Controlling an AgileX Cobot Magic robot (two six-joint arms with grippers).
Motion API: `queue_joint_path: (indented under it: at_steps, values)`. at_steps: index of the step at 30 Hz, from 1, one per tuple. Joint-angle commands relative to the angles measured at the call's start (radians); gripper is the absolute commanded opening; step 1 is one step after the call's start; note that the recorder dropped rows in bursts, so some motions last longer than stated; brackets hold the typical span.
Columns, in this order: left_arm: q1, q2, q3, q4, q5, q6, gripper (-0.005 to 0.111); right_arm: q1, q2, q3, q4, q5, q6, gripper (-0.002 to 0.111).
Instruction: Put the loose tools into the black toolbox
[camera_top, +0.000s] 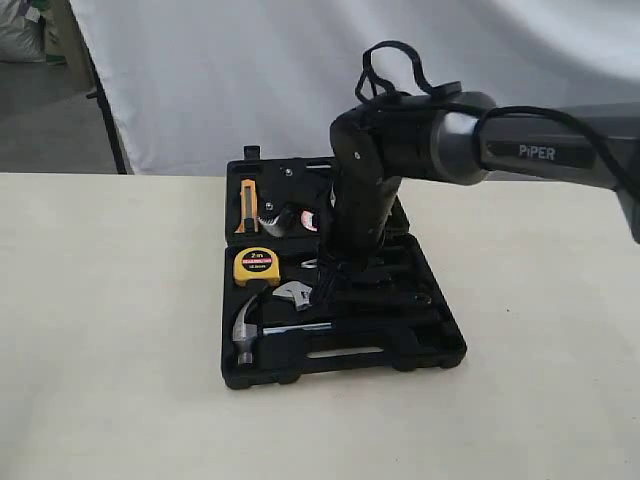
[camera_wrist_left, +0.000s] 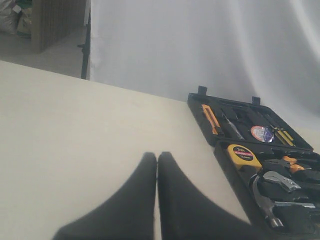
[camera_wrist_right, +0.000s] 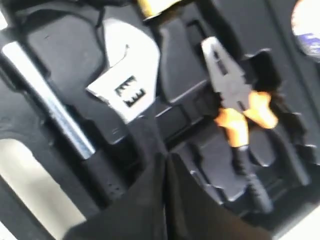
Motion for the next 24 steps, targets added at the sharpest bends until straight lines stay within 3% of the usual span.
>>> queue_joint_path:
  at_steps: [1,5,11,18,24]
  values:
    - [0.025,-0.003,-0.003,0.004,-0.007,-0.005,0.001,0.001,0.050,0.001,0.017,0.028,-0.035,0.000]
    - [0.025,-0.003,-0.003,0.004,-0.007,-0.005,0.001,-0.015,0.102,-0.001,-0.031,-0.028,-0.024,0.000]
    - [0.025,-0.003,-0.003,0.004,-0.007,-0.005,0.001,-0.044,0.089,-0.001,-0.274,-0.111,0.292,0.000]
    - [0.025,-0.003,-0.003,0.004,-0.007,-0.005,0.001,-0.041,-0.049,-0.001,-0.202,-0.154,0.297,0.000]
    - [0.025,-0.003,-0.003,0.004,-0.007,-0.005,0.001,-0.041,-0.014,-0.001,-0.006,-0.233,0.182,0.000]
